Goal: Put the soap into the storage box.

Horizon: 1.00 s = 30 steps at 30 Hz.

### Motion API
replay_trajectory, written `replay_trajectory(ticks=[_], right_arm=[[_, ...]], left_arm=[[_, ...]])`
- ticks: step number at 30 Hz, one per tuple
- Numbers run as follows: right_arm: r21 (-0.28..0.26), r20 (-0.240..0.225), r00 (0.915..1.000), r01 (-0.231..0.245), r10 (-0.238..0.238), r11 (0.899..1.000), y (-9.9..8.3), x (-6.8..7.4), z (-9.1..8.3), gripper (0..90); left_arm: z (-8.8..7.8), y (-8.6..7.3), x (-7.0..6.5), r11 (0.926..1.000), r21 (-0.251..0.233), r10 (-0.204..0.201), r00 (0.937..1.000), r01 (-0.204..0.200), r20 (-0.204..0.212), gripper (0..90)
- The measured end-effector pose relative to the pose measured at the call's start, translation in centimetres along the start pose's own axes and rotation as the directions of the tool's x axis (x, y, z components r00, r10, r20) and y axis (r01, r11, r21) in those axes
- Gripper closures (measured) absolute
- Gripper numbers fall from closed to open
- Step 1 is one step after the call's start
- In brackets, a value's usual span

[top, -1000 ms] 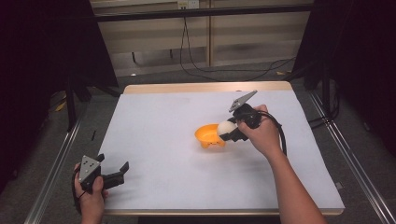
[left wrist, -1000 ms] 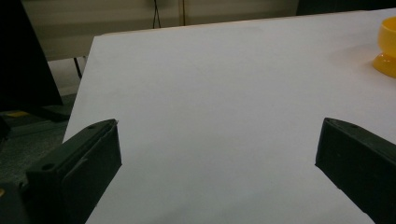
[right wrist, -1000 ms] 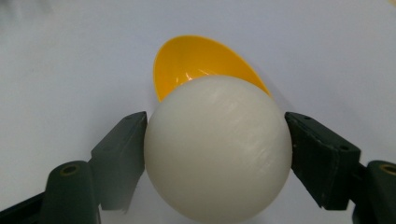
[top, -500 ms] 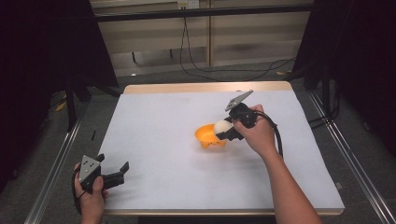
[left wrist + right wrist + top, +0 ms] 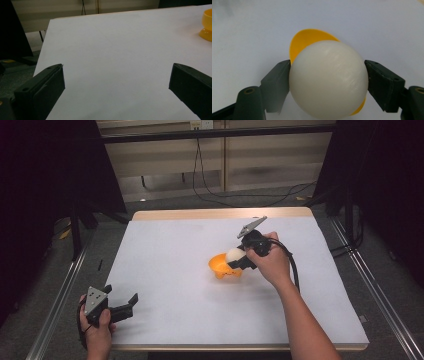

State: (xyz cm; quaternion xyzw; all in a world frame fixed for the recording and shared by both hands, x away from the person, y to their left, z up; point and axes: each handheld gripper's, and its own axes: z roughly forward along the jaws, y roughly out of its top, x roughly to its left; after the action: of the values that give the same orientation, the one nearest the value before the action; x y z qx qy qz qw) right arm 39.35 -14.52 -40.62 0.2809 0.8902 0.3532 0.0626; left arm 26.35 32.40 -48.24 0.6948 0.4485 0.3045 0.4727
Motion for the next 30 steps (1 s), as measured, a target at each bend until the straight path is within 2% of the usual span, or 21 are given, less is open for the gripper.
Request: replay_trajectory(ticks=[2, 12, 21, 30], right_arm=[[-0.008, -0.01, 0.9999, -0.001, 0.001, 1.0, 0.0, 0.0, 0.2, 23.9], [-0.014, 0.002, 0.9999, -0.013, 0.013, 1.0, 0.3, 0.0, 0.6, 23.9], [-0.013, 0.03, 0.9986, -0.043, 0.043, 0.999, 0.6, 0.4, 1.1, 23.8], [-0.011, 0.037, 0.9987, -0.034, 0.034, 0.999, 0.8, 0.7, 1.5, 23.9]], left_arm=[[0.0, 0.0, 0.0, 1.0, 0.0, 0.0, 1.0, 0.0, 0.0, 0.0], [0.0, 0.0, 0.0, 1.0, 0.0, 0.0, 1.0, 0.0, 0.0, 0.0], [0.0, 0.0, 0.0, 1.0, 0.0, 0.0, 1.0, 0.0, 0.001, 0.0], [0.0, 0.0, 0.0, 1.0, 0.0, 0.0, 1.0, 0.0, 0.001, 0.0]])
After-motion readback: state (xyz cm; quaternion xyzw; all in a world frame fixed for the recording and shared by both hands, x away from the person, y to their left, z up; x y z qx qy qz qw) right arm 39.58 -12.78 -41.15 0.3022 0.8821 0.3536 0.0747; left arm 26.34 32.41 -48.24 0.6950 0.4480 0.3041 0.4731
